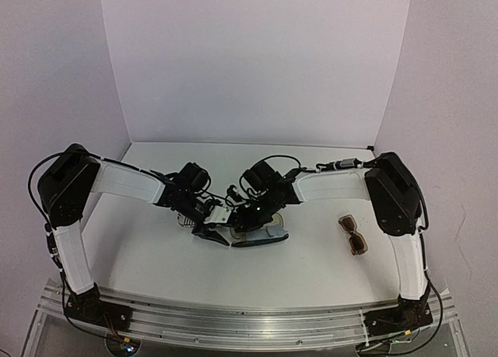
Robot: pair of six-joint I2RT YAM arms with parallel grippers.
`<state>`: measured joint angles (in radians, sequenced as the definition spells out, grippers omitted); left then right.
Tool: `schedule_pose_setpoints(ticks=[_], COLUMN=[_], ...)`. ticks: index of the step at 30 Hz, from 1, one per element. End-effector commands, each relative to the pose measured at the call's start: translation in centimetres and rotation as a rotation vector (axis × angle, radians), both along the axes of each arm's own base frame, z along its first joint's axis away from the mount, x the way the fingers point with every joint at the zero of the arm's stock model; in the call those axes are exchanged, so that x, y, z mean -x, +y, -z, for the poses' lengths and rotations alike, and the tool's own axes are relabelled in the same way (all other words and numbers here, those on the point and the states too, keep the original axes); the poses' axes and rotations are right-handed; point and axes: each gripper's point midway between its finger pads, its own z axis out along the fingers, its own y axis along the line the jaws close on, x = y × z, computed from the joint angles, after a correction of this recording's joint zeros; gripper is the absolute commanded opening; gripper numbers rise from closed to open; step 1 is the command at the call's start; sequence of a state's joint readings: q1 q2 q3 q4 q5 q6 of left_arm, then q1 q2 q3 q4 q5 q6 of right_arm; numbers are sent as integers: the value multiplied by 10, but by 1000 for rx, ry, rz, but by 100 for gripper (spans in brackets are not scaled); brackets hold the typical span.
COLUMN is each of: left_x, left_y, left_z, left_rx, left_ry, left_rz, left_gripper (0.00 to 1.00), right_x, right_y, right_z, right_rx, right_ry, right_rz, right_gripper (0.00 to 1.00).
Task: Organize the sunglasses
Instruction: Adjust the sunglasses case at the center of the board, then pick up the sunglasses from the center of the board.
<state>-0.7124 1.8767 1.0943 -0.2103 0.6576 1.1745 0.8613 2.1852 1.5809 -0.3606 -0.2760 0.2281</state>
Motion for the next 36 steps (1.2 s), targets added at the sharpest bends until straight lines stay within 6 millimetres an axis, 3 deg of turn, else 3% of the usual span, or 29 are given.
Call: schedule_pose_setpoints(ticks=[1, 4, 6, 9, 13, 16, 19, 22, 26, 32, 36], left_x=[0, -5, -6, -6, -7, -9, -18, -29, -35, -34, -36], left_y=[-8, -8, -7, -6, -6, -7, -8, -7, -2, 3, 3], left_z=[-15, -12, -14, -19, -32, -43, -52, -60, -66, -61, -63], left_rx=[35, 26, 24, 25, 30, 42, 57, 73, 81, 72, 76], left_ry=[23, 6, -2, 4, 28, 60, 131, 221, 242, 223, 212], left_rz=[-13, -33, -39, -47, -76, -113, -192, -287, -323, -327, -331], left_gripper=[51, 51, 51, 51, 51, 53, 56, 56, 57, 57, 57], right_x=[-29, -45, -65, -87, -75, -50, -35, -20, -4, 9, 7], right_y=[6, -13, -51, -150, -289, -343, -362, -361, -359, -360, -362], right_z=[-76, -97, -104, -96, -69, -48, -37, -29, -18, -1, -1], right_rx=[-112, -110, -34, 205, 513, 595, 604, 586, 575, 617, 634], right_ry=[-119, -156, -189, -209, -121, -16, 48, 125, 205, 283, 289], right_rz=[61, 129, 242, 466, 701, 754, 743, 690, 648, 616, 633], right_gripper=[5, 7, 23, 49, 83, 85, 77, 62, 51, 48, 44])
